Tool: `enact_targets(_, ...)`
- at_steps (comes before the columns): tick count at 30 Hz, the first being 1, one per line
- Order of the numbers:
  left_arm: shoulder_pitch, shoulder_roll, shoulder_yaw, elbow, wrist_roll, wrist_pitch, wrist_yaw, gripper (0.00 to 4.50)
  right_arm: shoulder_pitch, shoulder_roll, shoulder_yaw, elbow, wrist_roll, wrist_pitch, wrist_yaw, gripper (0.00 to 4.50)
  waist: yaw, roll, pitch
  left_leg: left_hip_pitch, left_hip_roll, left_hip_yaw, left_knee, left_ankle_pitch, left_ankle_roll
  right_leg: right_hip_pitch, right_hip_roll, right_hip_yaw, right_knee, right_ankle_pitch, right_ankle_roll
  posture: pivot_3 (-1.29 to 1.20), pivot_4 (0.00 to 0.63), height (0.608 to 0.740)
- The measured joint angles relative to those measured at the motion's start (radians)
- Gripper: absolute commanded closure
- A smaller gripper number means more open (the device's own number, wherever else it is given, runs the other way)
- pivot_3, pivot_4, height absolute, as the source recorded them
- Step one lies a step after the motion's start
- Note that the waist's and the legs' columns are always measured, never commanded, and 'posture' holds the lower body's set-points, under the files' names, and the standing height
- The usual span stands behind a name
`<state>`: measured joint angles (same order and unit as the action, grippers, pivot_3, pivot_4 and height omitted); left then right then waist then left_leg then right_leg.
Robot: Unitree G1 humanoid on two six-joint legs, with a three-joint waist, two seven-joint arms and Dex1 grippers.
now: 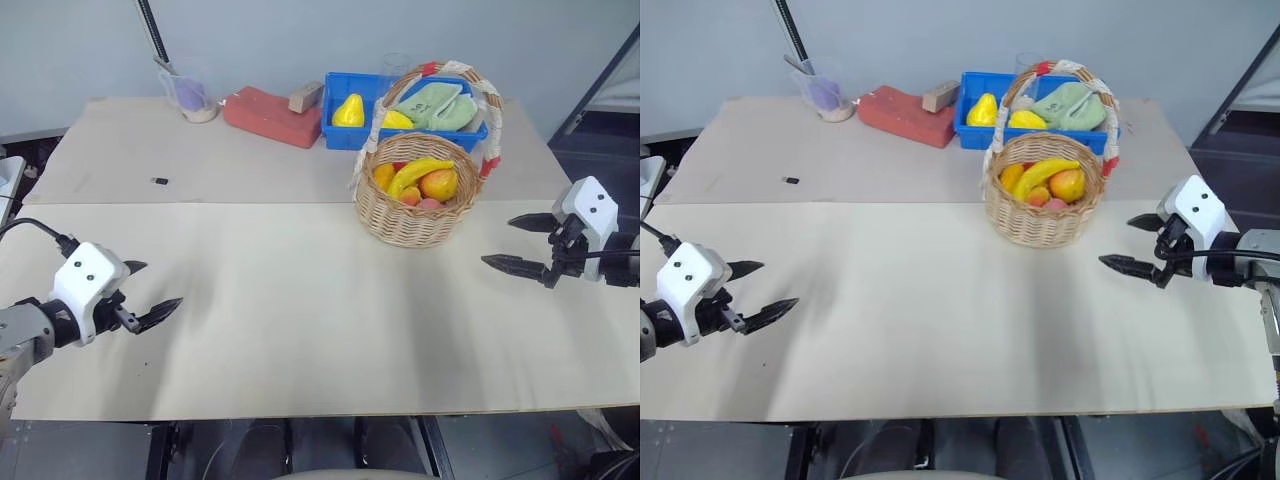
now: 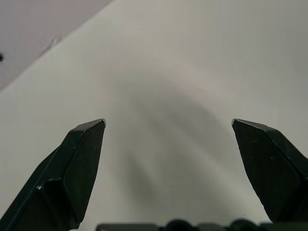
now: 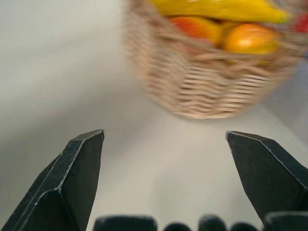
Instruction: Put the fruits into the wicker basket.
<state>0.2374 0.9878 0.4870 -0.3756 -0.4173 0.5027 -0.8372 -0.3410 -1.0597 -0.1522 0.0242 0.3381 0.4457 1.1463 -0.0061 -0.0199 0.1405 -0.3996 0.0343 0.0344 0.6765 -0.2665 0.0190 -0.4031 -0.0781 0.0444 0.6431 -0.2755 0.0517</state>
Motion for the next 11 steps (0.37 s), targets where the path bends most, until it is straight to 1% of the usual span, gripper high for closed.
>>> enact_targets(3,0.005,0.0,0.015,0.003,0.016,-0.004,-0.019,0.0,-0.001,-0.008,0.029,0.002,-0.002,0.005,0.033,0.04,0.006,0.0,0.0,-0.001,0.0,0.0,0.0,0.0,0.0,0.0,-0.001,0.0,0.0,0.0,0.0,0.0,0.15,0.74)
enact_targets(11,-0.018,-0.006,0.023,0.014,0.023,0.0,-0.041,0.0,-0.037,-0.013,0.04,0.019,-0.014,0.005,0.051,0.04,0.004,0.0,0.0,0.0,0.0,0.0,0.0,0.0,0.0,-0.001,0.0,0.0,0.001,0.0,0.0,0.0,0.15,0.74)
